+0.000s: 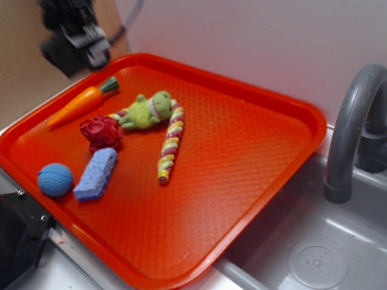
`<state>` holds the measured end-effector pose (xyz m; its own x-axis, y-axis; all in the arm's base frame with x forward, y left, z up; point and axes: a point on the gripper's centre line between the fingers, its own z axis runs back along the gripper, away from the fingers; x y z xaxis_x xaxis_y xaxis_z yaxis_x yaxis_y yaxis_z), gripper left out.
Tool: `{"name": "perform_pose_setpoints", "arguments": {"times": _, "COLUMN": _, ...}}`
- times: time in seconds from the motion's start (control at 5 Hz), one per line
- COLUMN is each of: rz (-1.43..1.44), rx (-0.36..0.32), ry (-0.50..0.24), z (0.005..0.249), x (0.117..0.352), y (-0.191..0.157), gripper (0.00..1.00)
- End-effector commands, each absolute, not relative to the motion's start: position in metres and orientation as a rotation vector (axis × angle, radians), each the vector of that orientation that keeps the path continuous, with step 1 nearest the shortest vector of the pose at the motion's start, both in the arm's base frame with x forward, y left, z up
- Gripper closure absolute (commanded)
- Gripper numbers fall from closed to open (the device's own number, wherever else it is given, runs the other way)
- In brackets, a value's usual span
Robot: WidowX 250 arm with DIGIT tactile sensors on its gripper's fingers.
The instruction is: Grab the black box.
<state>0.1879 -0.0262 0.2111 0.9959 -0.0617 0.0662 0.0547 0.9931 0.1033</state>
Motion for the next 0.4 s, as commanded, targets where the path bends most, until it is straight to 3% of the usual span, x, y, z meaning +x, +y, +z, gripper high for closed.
{"name": "perform_pose_setpoints", "arguments": {"times": 0.0, "rz": 0.005, "rx": 0.067, "ry": -0.088, "z": 0.2642, "x": 0.1918, "y": -0.0098, "gripper": 1.00}}
{"name": "perform_pose_setpoints", "arguments": {"times": 0.2, "rz": -0.005, "rx": 0.085, "ry": -0.067, "z": 0.2605, "x": 0.1953, "y": -0.0113, "gripper": 1.00}}
